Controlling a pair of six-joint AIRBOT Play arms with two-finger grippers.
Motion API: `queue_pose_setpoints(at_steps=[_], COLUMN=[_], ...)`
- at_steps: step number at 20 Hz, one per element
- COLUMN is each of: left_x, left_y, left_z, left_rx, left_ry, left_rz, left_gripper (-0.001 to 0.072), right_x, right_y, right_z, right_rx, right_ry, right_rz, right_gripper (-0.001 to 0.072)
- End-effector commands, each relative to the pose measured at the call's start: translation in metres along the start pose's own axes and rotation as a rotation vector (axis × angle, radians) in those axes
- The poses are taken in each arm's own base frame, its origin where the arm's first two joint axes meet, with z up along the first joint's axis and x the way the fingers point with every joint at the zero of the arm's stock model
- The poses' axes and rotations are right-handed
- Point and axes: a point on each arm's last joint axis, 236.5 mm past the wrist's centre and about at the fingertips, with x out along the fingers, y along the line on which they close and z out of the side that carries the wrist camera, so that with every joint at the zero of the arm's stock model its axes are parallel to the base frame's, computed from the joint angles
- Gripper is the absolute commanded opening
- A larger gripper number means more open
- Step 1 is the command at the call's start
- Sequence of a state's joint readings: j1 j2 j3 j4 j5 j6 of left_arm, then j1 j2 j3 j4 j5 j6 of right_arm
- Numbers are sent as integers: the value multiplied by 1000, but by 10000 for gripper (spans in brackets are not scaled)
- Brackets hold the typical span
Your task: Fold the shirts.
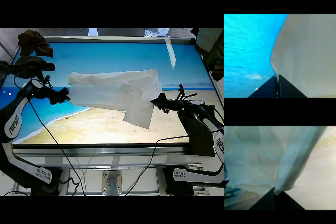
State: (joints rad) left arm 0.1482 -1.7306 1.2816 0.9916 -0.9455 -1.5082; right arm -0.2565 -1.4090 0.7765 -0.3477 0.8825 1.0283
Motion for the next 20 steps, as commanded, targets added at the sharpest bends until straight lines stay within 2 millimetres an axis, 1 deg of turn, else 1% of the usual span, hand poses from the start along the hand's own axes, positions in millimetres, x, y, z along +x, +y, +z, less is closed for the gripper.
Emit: queue_pose_setpoints(at_steps=[1,2,3,4,5,6,7,8,9,10,11,12,13,14,15,16,17,18,19,20], left_x=[-2,-6,-21,-43,-74,-113,-152,-195,-234,-273,-306,-342,-375,-411,-443,-475,-499,-516,-520,-511], left_y=[-19,-41,-76,-111,-144,-173,-196,-216,-232,-246,-258,-270,-281,-290,-296,-298,-293,-284,-273,-261], left_z=[-10,-12,-9,-3,7,19,26,27,20,7,-8,-28,-47,-67,-85,-100,-107,-111,-108,-102], left_rx=[-53,-75,-64,-49,-34,-11,10,57,121,194,260,341,400,453,502,560,592,615,595,560], left_ry=[47,58,49,18,-37,-118,-191,-266,-323,-376,-425,-487,-551,-638,-739,-877,-1010,-1130,-1177,-1162], left_rz=[-80,-169,-317,-466,-610,-741,-839,-925,-985,-1025,-1045,-1059,-1072,-1078,-1074,-1037,-960,-854,-768,-685], left_gripper=[15,15,15,15,15,15,14,14,14,14,14,14,14,14,14,14,13,13,12,13], right_x=[-1,-5,-13,-27,-49,-76,-111,-152,-193,-236,-271,-302,-323,-341,-360,-373,-382,-389,-397,-405], right_y=[9,15,23,32,46,61,80,100,120,142,162,183,204,227,255,274,290,304,311,312], right_z=[3,5,10,17,26,34,42,48,47,39,24,4,-12,-20,-24,-26,-29,-30,-26,-15], right_rx=[16,-2,-24,-45,-67,-91,-116,-153,-196,-252,-326,-421,-511,-587,-657,-704,-757,-801,-825,-833], right_ry=[-14,-26,-50,-84,-132,-186,-256,-339,-420,-504,-569,-628,-684,-767,-860,-908,-925,-930,-940,-956], right_rz=[31,40,48,62,91,123,170,220,267,316,339,333,311,291,283,274,258,246,222,186], right_gripper=[26,26,25,25,25,24,25,24,24,24,24,23,23,23,23,22,22,21,21,21])
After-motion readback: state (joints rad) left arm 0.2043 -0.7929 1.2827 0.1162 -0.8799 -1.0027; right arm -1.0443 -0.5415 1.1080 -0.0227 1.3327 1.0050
